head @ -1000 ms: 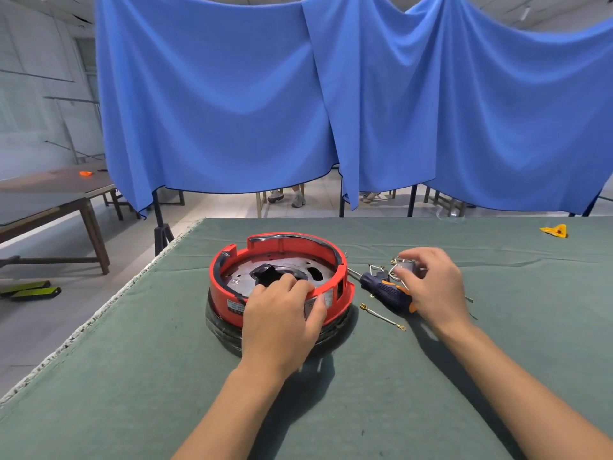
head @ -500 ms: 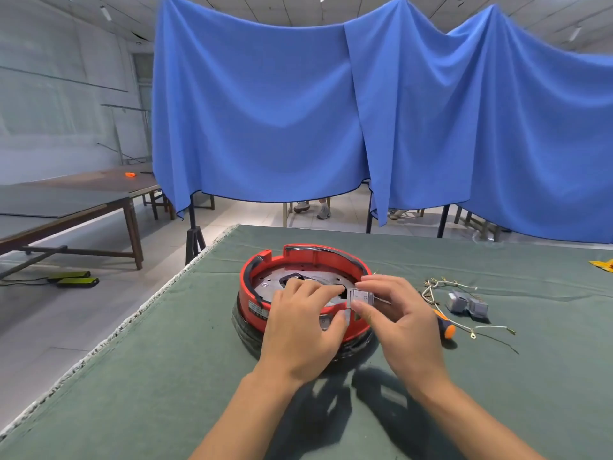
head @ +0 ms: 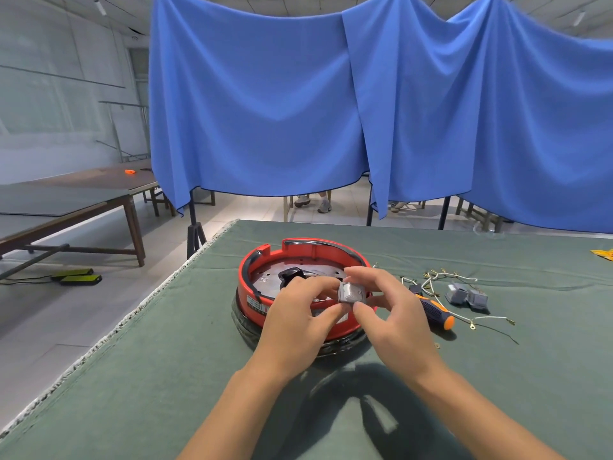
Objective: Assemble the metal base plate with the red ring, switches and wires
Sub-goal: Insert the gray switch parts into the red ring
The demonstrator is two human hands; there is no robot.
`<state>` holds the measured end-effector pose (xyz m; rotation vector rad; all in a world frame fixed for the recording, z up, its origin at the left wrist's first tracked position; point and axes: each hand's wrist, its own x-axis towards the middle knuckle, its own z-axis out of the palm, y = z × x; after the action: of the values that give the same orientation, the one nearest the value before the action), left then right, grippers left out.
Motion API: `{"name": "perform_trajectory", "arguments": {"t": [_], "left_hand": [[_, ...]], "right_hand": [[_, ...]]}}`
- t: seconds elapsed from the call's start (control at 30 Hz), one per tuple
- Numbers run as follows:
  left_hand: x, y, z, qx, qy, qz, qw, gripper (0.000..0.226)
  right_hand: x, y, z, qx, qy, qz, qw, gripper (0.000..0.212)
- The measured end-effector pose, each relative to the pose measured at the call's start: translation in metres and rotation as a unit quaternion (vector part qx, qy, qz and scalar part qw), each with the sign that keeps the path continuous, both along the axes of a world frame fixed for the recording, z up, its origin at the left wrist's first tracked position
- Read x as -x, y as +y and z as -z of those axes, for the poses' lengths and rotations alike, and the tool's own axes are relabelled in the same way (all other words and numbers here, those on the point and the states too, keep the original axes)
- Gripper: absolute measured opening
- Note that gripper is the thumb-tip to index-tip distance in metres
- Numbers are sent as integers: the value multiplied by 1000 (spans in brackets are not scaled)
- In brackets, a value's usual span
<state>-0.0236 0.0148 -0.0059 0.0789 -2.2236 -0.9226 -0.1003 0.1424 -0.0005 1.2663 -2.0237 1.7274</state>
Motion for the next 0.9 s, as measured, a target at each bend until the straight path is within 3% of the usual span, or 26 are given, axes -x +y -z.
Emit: {"name": "perform_trajectory", "arguments": {"t": [0.13, 0.23, 0.47, 0.9], "left_hand": [[-2, -2, -4, -28, 17, -1, 999, 34], [-2, -3, -3, -36, 18, -21, 999, 28], [-2, -6, -2, 42, -29, -109, 993, 19], [-2, -6, -4, 19, -36, -103, 994, 19]], "right_hand": [[6, 3, -5, -48, -44, -18, 998, 26], [8, 2, -6, -33, -68, -10, 997, 23], [8, 3, -5, -9, -154, -20, 988, 29], [10, 6, -17, -48, -162, -65, 984, 26]]}}
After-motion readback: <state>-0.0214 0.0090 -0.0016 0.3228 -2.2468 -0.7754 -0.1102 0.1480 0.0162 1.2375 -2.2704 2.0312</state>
